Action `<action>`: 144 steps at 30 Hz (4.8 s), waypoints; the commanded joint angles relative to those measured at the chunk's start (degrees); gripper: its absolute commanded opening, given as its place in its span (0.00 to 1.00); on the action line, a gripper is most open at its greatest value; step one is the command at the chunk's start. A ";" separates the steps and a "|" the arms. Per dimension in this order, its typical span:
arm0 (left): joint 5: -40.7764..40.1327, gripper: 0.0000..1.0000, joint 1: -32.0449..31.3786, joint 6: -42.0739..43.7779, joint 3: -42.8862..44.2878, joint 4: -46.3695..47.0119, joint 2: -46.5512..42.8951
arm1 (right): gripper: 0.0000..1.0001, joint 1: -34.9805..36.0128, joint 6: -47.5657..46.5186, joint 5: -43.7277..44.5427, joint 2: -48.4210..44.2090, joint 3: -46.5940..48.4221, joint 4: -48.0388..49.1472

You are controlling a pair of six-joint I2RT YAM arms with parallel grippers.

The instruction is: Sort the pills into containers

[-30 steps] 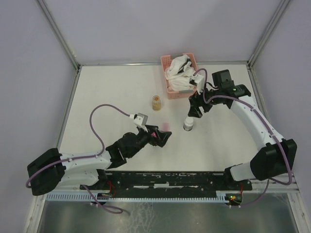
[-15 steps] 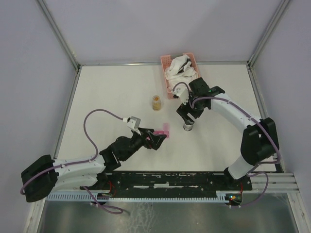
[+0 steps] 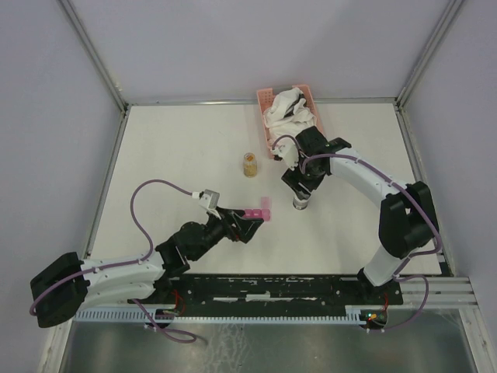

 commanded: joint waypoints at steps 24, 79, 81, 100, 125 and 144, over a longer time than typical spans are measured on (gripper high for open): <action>13.69 0.97 0.10 4.05 3.62 4.82 -0.59 | 0.08 0.25 -2.61 -9.46 -7.20 2.64 -4.70; 38.85 0.03 2.65 13.54 16.60 1.22 16.37 | 0.01 4.19 -30.32 -49.79 -8.90 10.50 -33.67; 40.15 0.03 2.67 14.99 16.70 -0.92 15.12 | 0.01 4.22 -39.58 -51.19 -8.34 11.06 -39.30; 40.22 0.03 2.55 16.69 17.21 -4.04 17.66 | 0.34 6.49 -45.46 -46.82 -22.29 -2.76 -25.06; 0.14 0.03 -9.60 26.25 13.04 -8.88 8.23 | 0.98 3.82 12.13 -47.75 -5.96 7.85 -14.41; 1.17 0.03 -9.59 25.15 12.65 -7.01 7.81 | 0.73 4.86 7.09 -50.15 -0.84 10.25 -20.30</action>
